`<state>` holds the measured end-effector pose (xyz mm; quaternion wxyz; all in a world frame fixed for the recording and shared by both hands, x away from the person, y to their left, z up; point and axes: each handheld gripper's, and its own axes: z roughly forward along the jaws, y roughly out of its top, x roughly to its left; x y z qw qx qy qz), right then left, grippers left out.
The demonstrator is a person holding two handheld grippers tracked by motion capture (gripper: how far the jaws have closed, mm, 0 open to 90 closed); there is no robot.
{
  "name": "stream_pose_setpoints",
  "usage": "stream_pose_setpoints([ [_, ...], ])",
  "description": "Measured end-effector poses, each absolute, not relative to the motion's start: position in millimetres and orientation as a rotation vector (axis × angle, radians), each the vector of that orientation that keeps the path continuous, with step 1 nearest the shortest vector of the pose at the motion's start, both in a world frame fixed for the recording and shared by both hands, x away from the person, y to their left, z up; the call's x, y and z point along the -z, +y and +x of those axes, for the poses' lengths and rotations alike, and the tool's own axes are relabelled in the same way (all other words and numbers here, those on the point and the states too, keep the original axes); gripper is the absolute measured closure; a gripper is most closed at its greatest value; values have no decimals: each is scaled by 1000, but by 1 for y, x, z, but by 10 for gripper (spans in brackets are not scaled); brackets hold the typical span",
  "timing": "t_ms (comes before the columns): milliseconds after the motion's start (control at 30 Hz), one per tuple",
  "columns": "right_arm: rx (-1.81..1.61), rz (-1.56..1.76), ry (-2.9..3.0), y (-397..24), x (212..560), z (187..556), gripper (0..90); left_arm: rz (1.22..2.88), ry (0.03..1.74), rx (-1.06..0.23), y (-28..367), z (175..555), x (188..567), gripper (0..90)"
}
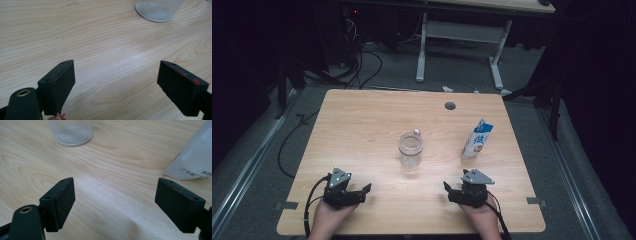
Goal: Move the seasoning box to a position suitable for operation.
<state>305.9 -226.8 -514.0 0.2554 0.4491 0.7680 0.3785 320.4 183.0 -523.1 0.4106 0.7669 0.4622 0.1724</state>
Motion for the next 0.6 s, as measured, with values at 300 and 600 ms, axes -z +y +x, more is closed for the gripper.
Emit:
stream_pose_setpoints([
  [300, -1090, 1248, 2088, -241, 511, 307, 203, 1873, 1143, -446, 184, 322, 521, 273],
  [600, -1114, 1241, 2103, -245, 510, 307, 307, 1924, 1101, -415, 183, 320, 523, 432],
])
